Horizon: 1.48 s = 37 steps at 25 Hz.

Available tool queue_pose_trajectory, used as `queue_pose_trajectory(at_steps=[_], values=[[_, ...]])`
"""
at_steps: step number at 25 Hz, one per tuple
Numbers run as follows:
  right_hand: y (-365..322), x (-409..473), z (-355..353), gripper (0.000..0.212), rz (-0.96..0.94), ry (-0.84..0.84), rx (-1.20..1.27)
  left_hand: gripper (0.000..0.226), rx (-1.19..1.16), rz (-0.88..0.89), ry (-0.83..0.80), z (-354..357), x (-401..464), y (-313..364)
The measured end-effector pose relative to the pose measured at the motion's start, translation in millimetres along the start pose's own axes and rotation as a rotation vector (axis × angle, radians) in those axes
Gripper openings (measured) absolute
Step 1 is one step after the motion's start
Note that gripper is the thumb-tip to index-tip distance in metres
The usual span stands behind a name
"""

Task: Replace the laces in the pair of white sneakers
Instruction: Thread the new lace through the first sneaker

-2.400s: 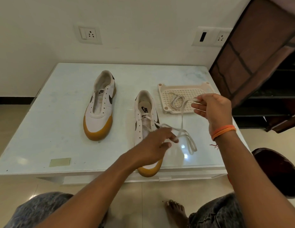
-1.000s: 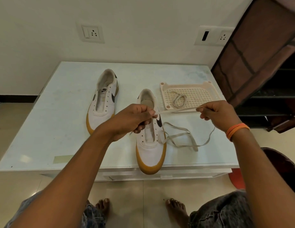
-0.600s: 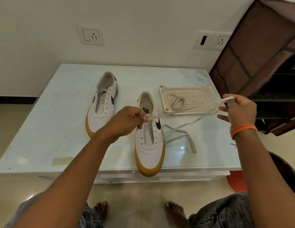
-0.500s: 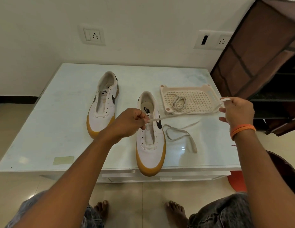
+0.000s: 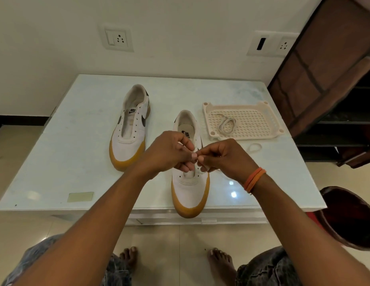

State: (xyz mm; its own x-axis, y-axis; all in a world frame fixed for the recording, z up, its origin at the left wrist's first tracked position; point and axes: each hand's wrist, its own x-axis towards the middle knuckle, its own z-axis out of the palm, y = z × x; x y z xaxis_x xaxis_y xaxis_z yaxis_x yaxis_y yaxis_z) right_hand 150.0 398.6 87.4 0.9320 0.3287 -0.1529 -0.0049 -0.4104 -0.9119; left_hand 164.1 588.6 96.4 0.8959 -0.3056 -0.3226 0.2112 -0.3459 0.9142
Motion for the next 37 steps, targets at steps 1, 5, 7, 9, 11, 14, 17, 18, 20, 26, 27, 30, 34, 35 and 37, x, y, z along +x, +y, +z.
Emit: queue_pose_trajectory(at_steps=[1, 5, 7, 9, 11, 14, 17, 18, 20, 26, 27, 30, 34, 35, 37], values=[[3, 0, -1, 0.015, -0.010, 0.034, -0.038, 0.020, -0.013, -0.027, 0.044, -3, -1, 0], [11, 4, -10, 0.016, 0.007, 0.069, -0.105, 0.014, 0.004, -0.056, 0.024, -3, -2, -2], [11, 4, -6, 0.024, -0.003, 0.037, -0.099, 0.013, 0.000, -0.055, -0.011, 1, -2, -3], [11, 4, 5, 0.025, -0.030, 0.060, -0.085, 0.013, -0.006, -0.065, -0.028, 3, -2, -5], [15, 5, 13, 0.018, -0.035, 0.152, -0.048, 0.016, -0.012, -0.073, -0.019, 4, -3, -6], [16, 7, 21, 0.014, 0.027, 0.169, 0.049, 0.021, -0.018, -0.075, 0.049, 3, -5, -8], [16, 5, 30, 0.012, 0.043, 0.177, 0.104, 0.025, -0.028, -0.111, 0.102, 2, -6, -9], [16, 5, 33, 0.011, 0.042, 0.206, 0.092, 0.025, -0.027, -0.117, 0.112, 2, -6, -10], [18, 6, 38, 0.007, 0.060, 0.247, 0.048, 0.025, -0.016, -0.116, 0.128, 3, -5, -13], [20, 9, 40, 0.002, 0.123, 0.172, 0.026, 0.025, 0.024, -0.131, 0.157, 5, -4, -21], [22, 10, 41, 0.002, 0.127, 0.177, -0.001, 0.026, 0.027, -0.142, 0.162, 5, -4, -22], [34, 13, 49, 0.011, 0.120, 0.229, -0.293, 0.018, 0.150, -0.218, 0.221, 4, -4, -31], [49, 17, 65, 0.007, 0.107, 0.256, -0.639, 0.013, 0.332, -0.295, 0.214, 11, -9, -53], [51, 19, 68, 0.008, 0.114, 0.256, -0.636, 0.014, 0.351, -0.295, 0.223, 15, -10, -58], [52, 23, 71, 0.008, 0.124, 0.238, -0.614, 0.015, 0.366, -0.274, 0.263, 20, -8, -65]])
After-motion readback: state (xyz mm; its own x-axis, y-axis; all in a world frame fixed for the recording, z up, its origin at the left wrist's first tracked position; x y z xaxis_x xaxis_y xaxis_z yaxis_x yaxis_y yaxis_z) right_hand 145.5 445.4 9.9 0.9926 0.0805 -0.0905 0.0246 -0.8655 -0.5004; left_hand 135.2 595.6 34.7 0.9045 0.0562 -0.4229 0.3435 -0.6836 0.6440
